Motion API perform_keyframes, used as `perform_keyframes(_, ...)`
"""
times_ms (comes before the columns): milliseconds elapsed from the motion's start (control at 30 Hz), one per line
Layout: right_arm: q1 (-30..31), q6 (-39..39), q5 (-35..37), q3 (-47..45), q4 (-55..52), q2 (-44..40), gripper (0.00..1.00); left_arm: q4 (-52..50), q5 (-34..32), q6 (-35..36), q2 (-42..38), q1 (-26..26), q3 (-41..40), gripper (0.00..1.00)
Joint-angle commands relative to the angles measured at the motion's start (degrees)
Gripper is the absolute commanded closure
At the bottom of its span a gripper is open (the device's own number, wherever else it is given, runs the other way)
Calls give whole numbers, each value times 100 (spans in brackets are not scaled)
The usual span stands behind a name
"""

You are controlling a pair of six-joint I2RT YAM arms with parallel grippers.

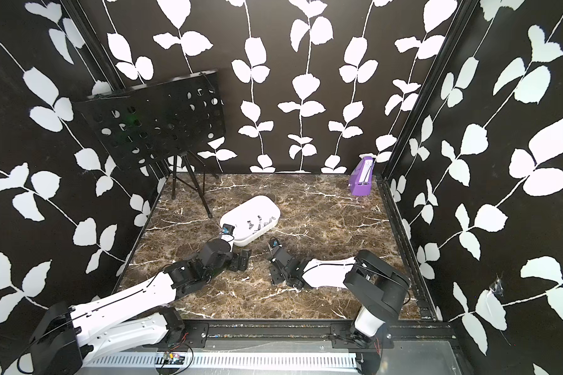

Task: Put the socket on the desktop into the storage box
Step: Place the socket head in the storage box.

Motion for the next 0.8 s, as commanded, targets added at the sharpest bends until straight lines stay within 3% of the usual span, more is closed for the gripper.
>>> perform_keyframes(0,33,34,126,53,-412,-250,96,-58,-152,-33,-151,-3,-120,3)
perform_keyframes(200,18,12,675,383,-1026,-995,97,-96,-420,-88,-337,-1,-200,3)
perform_keyframes(333,-188,-58,694,1154,-1340,-878,98,-136,-624,-167,-522,-2,-271,3)
perform_keyframes(767,-876,28,-303,4670,-1698,1754,95,-164,-872,-270,-857,-2,-410,3)
